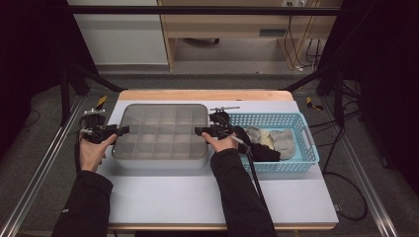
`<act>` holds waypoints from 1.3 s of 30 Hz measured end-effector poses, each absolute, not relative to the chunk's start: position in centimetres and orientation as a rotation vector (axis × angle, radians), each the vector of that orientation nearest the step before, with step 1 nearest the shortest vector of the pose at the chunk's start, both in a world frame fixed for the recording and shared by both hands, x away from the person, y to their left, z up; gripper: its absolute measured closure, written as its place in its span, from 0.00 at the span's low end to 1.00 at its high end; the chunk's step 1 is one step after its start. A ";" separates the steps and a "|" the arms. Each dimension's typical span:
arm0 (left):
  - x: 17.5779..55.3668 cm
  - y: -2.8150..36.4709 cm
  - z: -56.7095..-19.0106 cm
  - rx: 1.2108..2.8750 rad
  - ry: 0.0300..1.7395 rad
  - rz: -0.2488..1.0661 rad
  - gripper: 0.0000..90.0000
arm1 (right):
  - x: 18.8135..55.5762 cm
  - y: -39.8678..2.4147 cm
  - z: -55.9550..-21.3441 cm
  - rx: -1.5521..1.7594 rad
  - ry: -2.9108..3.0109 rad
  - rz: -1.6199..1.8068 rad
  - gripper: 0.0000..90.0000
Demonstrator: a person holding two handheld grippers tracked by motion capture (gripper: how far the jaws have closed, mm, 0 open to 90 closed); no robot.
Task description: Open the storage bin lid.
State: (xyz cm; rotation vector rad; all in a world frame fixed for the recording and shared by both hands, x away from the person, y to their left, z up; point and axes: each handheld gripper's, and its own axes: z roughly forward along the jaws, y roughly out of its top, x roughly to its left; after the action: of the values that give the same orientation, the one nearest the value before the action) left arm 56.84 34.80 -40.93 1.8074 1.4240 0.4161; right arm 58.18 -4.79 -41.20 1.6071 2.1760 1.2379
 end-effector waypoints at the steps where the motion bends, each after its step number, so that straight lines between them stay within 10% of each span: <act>1: 56.8 34.8 -40.9 1.809 1.429 0.410 0.39 | 58.2 -4.7 -41.2 1.610 2.181 1.232 0.36; 18: 57.0 34.4 -40.8 1.825 1.479 0.314 0.29 | 58.6 -4.6 -41.6 1.653 2.226 1.241 0.36; 39: 53.8 36.3 -38.0 1.603 1.397 0.403 0.61 | 56.6 -6.2 -38.3 1.570 2.112 1.416 0.61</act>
State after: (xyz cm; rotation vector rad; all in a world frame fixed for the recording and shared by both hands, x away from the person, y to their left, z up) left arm 53.82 36.30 -37.96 1.6033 1.3971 0.4034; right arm 56.60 -6.18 -38.31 1.5703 2.1121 1.4160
